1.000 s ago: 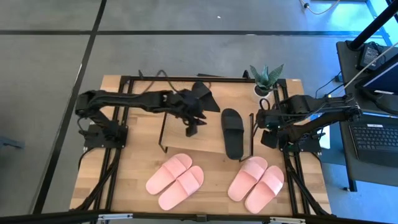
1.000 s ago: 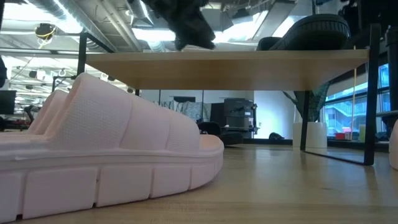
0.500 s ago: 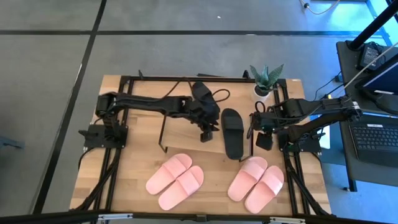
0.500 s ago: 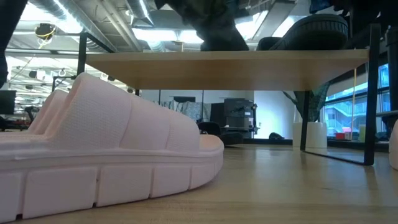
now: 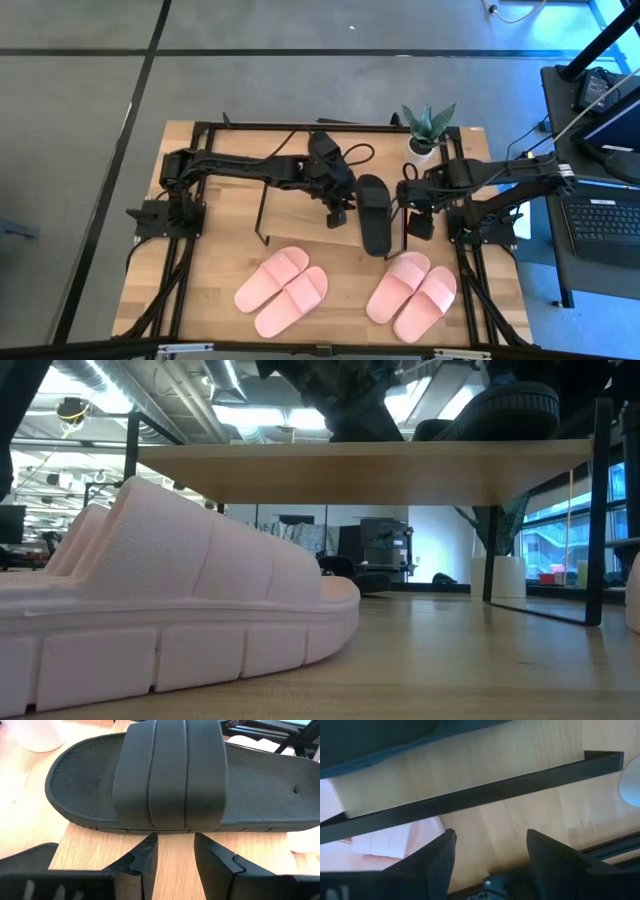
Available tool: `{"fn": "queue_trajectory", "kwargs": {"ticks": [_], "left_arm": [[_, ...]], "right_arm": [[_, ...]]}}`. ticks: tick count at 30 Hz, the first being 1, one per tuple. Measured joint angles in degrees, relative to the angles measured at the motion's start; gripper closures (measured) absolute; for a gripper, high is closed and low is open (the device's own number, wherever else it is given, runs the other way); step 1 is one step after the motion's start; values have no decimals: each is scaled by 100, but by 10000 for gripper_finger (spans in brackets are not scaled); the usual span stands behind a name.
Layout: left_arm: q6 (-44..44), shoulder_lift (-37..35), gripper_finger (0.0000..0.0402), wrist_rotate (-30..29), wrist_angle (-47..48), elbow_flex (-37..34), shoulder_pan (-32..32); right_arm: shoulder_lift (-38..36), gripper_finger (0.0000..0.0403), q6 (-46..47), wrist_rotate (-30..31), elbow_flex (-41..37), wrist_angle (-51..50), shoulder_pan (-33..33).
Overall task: Pick and place slides into the shelf
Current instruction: Put the right black slides on the shelf
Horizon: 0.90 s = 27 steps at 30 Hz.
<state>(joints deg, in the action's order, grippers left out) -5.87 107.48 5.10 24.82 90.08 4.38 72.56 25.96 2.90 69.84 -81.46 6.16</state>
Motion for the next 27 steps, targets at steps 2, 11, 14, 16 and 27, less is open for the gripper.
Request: {"fn": "queue_trajectory", "kwargs": {"ticks": [2,11,14,16,27], "left_arm": [[0,0,283,-1,2,0,0],[0,198,283,-212,-27,18,0],[18,209,283,-252,-23,1,0],[28,243,283,-261,-79,11,0],[35,251,283,-256,-316,7,9]], "right_arm": [[94,160,-119,0,0,1,-60],[198,160,-294,-1,0,153,-215],[198,160,-398,-2,0,342,-215],[198,160,-405,-2,0,490,-215],[312,160,-766,-25,0,872,-481]]}}
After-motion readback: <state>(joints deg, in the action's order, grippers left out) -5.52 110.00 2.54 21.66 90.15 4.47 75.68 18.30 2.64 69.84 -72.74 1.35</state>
